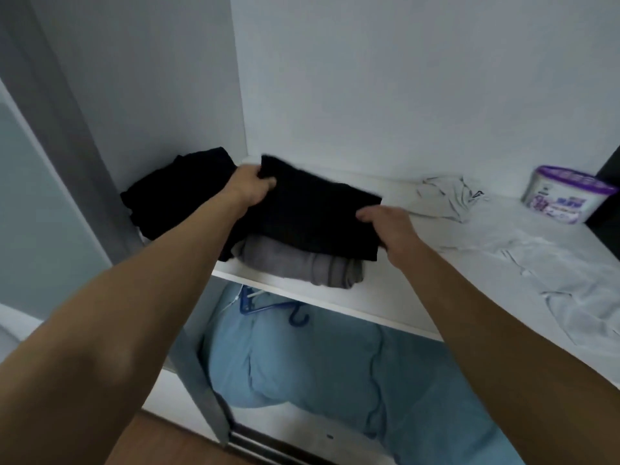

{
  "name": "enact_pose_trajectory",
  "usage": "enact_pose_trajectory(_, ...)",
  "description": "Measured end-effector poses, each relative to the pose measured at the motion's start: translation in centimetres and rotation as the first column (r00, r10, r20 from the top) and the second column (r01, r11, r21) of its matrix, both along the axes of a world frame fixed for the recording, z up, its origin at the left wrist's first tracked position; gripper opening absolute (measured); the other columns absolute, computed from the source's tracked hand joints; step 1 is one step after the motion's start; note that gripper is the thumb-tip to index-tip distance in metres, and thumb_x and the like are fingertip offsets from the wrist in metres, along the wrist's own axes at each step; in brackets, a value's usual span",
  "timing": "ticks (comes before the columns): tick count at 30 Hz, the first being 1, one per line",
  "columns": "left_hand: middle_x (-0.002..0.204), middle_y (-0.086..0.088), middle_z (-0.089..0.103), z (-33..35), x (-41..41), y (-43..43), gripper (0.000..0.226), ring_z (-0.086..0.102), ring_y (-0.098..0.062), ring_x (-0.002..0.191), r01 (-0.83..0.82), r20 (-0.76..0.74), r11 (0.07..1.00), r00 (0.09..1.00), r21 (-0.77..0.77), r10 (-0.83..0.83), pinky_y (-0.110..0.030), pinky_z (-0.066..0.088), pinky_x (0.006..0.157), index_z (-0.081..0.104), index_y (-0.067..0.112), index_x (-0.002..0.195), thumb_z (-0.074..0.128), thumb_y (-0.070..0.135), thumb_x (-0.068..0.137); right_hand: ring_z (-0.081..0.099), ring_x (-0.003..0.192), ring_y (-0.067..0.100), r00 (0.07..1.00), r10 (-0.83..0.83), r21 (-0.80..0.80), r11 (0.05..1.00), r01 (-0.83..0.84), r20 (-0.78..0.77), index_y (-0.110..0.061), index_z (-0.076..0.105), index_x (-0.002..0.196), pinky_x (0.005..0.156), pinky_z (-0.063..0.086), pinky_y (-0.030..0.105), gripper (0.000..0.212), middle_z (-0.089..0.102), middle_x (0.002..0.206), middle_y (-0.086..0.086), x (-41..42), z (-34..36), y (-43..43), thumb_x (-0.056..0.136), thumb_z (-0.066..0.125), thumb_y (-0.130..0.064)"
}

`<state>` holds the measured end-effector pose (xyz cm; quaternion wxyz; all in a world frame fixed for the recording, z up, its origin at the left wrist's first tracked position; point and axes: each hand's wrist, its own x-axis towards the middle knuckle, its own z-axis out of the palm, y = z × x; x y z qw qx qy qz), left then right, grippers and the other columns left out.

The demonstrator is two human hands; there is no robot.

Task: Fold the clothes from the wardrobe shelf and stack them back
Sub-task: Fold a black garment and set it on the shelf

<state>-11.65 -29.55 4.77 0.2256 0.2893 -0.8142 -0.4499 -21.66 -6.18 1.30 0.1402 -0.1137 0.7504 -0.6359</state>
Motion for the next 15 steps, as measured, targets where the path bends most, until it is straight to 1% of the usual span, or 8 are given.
enact_pose_trajectory(2, 0.098, -0.005, 0.064, -2.3, -1.0, -1.2, 0.014, 0.058, -0.024, 0.095, -0.043, 0.166, 0.991, 0.984, -0.130, 0.065, -0.026, 0.043, 0.084, 0.068, 0.006, 0.102, 0.062, 0.018, 0.097, 0.066, 0.084, 0.018, 0.996, 0.045, 0.219, 0.975, -0.026, -0.081, -0.017, 0.075, 0.087, 0.073, 0.054, 0.029, 0.013, 0.073, 0.093, 0.006, -1.0, -1.4, -0.3, 0.086, 0.064, -0.012)
enact_pose_trajectory(4, 0.074, -0.002, 0.056, -3.3, -1.4, -2.4, 0.024, 0.055, -0.023, 0.083, -0.126, 0.154, 0.982, 0.977, -0.143, 0.148, -0.027, 0.040, 0.075, 0.057, 0.013, 0.073, 0.066, 0.018, 0.095, 0.067, 0.092, 0.021, 0.969, 0.101, 0.390, 0.921, -0.006, -0.224, -0.020, 0.073, 0.088, 0.083, 0.056, 0.036, 0.009, 0.072, 0.094, 0.002, -1.8, -1.2, -0.3, 0.085, 0.064, -0.019)
enact_pose_trajectory(5, 0.073, -0.002, 0.055, -3.2, -1.5, -2.9, 0.025, 0.055, -0.022, 0.081, -0.159, 0.124, 0.975, 0.976, -0.158, 0.180, -0.028, 0.042, 0.075, 0.056, 0.013, 0.072, 0.068, 0.018, 0.094, 0.066, 0.099, 0.024, 0.948, 0.128, 0.483, 0.875, 0.031, -0.293, -0.021, 0.071, 0.093, 0.088, 0.054, 0.038, 0.013, 0.070, 0.099, 0.002, -2.0, -0.8, -0.4, 0.084, 0.063, -0.023)
enact_pose_trajectory(7, 0.088, -0.004, 0.063, -2.5, -1.9, -3.6, 0.008, 0.060, -0.021, 0.089, -0.221, 0.047, 0.954, 0.971, -0.202, 0.235, -0.029, 0.048, 0.084, 0.066, 0.011, 0.089, 0.070, 0.018, 0.091, 0.054, 0.116, 0.028, 0.889, 0.143, 0.572, 0.806, 0.150, -0.435, -0.021, 0.064, 0.114, 0.097, 0.047, 0.043, 0.031, 0.058, 0.120, 0.006, -2.2, 0.2, -1.0, 0.085, 0.060, -0.030)
enact_pose_trajectory(9, 0.108, -0.002, 0.065, -1.5, -2.4, -3.3, 0.022, 0.061, -0.020, 0.102, -0.262, -0.050, 0.924, 0.965, -0.277, 0.258, -0.030, 0.047, 0.088, 0.065, 0.015, 0.109, 0.072, 0.017, 0.088, 0.042, 0.129, 0.031, 0.840, 0.142, 0.525, 0.830, 0.187, -0.524, -0.022, 0.054, 0.132, 0.106, 0.040, 0.048, 0.044, 0.047, 0.137, 0.008, -1.7, 0.7, -2.5, 0.090, 0.055, -0.036)
enact_pose_trajectory(11, 0.123, 0.001, 0.062, -0.9, -2.7, -2.2, 0.041, 0.056, -0.023, 0.114, -0.206, -0.110, 0.866, 0.978, -0.456, 0.174, -0.035, 0.044, 0.095, 0.059, 0.021, 0.123, 0.074, 0.023, 0.085, 0.034, 0.138, 0.033, 0.831, 0.229, 0.565, 0.816, 0.120, -0.508, -0.023, 0.045, 0.143, 0.112, 0.034, 0.052, 0.051, 0.039, 0.149, 0.008, -0.8, 0.2, -4.3, 0.095, 0.048, -0.041)
enact_pose_trajectory(13, 0.132, -0.001, 0.060, -1.4, -3.3, -1.0, 0.040, 0.051, -0.028, 0.123, 0.056, 0.035, 0.776, 0.998, -0.628, -0.043, -0.041, 0.041, 0.103, 0.057, 0.024, 0.128, 0.066, 0.029, 0.090, 0.025, 0.144, 0.034, 0.843, 0.305, 0.661, 0.747, 0.076, -0.442, -0.025, 0.031, 0.152, 0.115, 0.029, 0.053, 0.056, 0.027, 0.159, 0.008, -0.1, -1.7, -5.7, 0.100, 0.040, -0.043)
enact_pose_trajectory(15, 0.135, -0.006, 0.058, -3.2, -3.3, -0.3, 0.034, 0.052, -0.031, 0.124, 0.291, 0.238, 0.802, 0.952, -0.522, -0.191, -0.044, 0.042, 0.105, 0.056, 0.022, 0.131, 0.051, 0.028, 0.098, 0.021, 0.146, 0.034, 0.858, 0.279, 0.670, 0.736, 0.098, -0.432, -0.029, 0.020, 0.156, 0.115, 0.029, 0.052, 0.058, 0.019, 0.163, 0.007, 0.2, -3.3, -6.1, 0.102, 0.035, -0.044)
